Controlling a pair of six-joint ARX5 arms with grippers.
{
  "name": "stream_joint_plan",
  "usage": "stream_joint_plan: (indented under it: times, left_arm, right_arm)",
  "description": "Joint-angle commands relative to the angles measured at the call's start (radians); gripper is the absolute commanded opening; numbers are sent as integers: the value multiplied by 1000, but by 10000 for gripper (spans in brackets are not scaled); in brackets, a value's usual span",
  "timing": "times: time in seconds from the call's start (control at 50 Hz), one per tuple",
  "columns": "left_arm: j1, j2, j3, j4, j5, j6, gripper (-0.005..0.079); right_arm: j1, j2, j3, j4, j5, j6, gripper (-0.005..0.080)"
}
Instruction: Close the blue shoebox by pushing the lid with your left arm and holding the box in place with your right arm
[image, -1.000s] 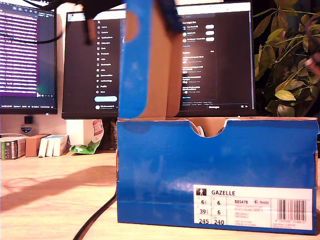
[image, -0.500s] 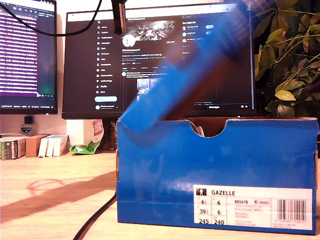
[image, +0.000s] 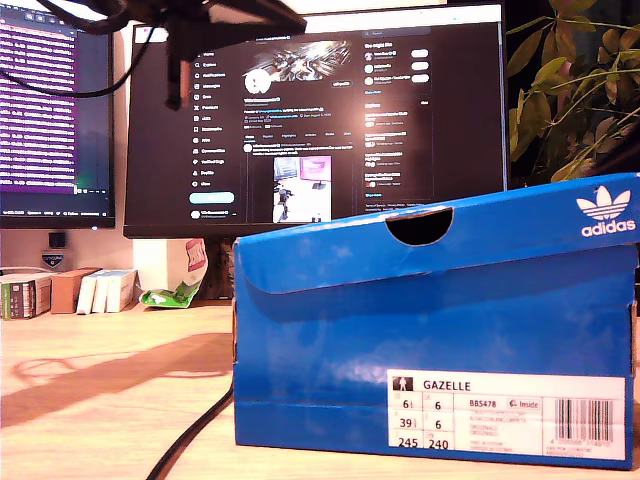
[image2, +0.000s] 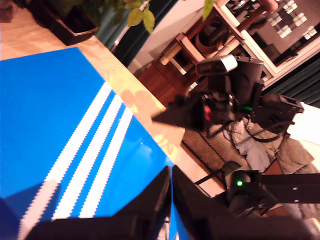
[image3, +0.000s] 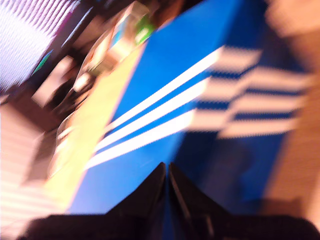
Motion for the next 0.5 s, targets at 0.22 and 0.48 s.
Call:
stream_joint_plan:
  times: [0.22, 0.48]
  left_arm:
    - [13, -11, 5, -4, -24, 35, -19]
    - [14, -11, 5, -6, -27, 46, -19]
  right_arm:
    - [60, 60, 16, -19, -135, 29, -11]
    - [99, 109, 16, -43, -136, 18, -11]
